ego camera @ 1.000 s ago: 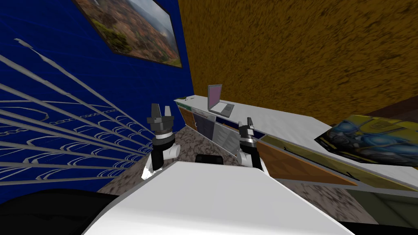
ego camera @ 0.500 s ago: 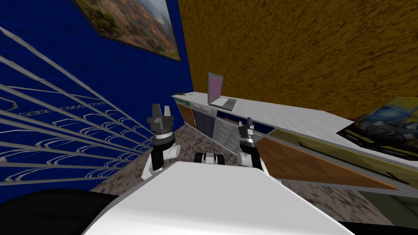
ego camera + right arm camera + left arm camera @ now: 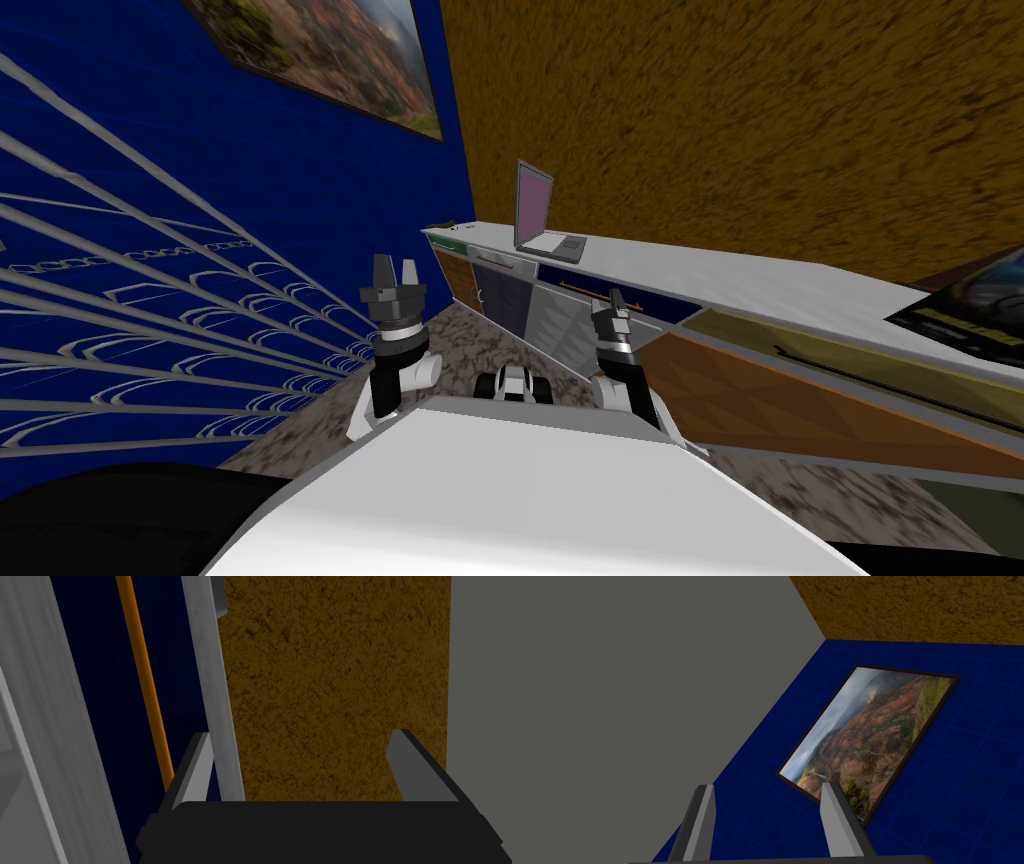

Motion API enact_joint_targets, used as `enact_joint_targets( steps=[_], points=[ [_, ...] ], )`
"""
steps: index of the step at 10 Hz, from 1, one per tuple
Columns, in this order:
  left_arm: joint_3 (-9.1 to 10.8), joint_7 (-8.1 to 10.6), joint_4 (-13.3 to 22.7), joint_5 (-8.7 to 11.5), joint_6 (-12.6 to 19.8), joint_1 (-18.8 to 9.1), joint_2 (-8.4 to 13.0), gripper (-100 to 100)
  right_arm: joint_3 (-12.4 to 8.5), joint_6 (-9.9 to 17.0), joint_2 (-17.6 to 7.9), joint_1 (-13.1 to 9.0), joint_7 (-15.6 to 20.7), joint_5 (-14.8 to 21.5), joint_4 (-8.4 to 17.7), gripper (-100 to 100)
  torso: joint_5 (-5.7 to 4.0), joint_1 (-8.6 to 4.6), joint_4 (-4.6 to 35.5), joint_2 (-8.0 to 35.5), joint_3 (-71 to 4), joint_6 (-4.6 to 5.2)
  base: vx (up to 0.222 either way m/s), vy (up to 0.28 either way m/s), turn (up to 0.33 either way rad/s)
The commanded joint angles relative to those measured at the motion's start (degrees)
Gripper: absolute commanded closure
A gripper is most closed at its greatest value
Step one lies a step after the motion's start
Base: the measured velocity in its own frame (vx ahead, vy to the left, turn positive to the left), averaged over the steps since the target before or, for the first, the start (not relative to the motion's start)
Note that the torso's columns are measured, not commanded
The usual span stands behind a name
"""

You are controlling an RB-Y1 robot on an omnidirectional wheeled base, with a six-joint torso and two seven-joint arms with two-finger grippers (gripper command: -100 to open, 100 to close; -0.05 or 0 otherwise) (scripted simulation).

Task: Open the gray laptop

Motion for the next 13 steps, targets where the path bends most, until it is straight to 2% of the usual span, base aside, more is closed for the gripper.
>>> enact_joint_targets(
  steps=[1, 5, 6, 8, 9, 11, 12, 13],
  points=[
    [0.0, 0.0, 0.0, 0.0, 0.0, 0.0, 0.0, 0, -4.01, 0.98, -3.3, 1.15, 1.24, 2.49, -1.33, -100, -0.01, -0.03, 0.03, 0.04, 0.02, 0.0, 0.051, 0.148, 0.011],
    [-0.01, 0.0, -0.01, 0.0, 0.0, 0.01, -0.01, 0, -11.11, 2.94, -7.53, 3.82, 4.09, 7.62, -3.44, -100, 0.0, -0.04, 0.0, -0.06, -0.05, 0.0, 0.097, 0.203, 0.012],
    [0.0, 0.0, -0.01, 0.0, 0.0, 0.01, -0.01, 0, -11.93, 2.94, -7.53, 3.82, 4.09, 7.62, -3.44, -100, -0.05, -0.18, 0.03, 0.06, 0.02, 0.0, 0.047, 0.148, 0.001],
    [0.0, 0.0, 0.0, 0.0, 0.0, 0.0, 0.0, 0, -15.41, 4.32, -9.33, 5.42, 5.96, 10.59, -4.44, -100, -0.11, -0.34, 0.07, 0.16, 0.1, 0.01, 0.079, 0.158, 0.012],
    [0.0, 0.0, 0.0, 0.0, 0.0, 0.01, 0.0, 0, -16.36, 4.32, -9.33, 5.42, 5.96, 10.59, -4.44, -100, -0.03, -0.07, 0.02, -0.02, -0.02, 0.0, 0.055, 0.159, -0.004],
    [0.0, 0.0, 0.0, 0.0, 0.0, 0.0, 0.0, 0, -20.15, 5.97, -10.98, 7.17, 8.12, 13.74, -5.32, -100, -0.04, -0.13, 0.03, 0.04, 0.02, 0.0, 0.086, 0.187, 0.008],
    [0.0, 0.0, 0.0, 0.0, 0.0, 0.01, -0.01, 0, -20.92, 5.97, -10.98, 7.17, 8.12, 13.74, -5.32, -100, 0.0, 0.04, 0.0, -0.07, -0.05, 0.0, 0.091, 0.168, -0.007],
    [0.0, 0.0, -0.01, 0.0, 0.0, 0.0, 0.0, 0, -23.21, 6.89, -11.79, 8.08, 9.31, 15.35, -5.7, -100, -0.04, -0.19, 0.01, 0.0, -0.03, 0.0, 0.111, 0.16, 0.006]
  ],
)
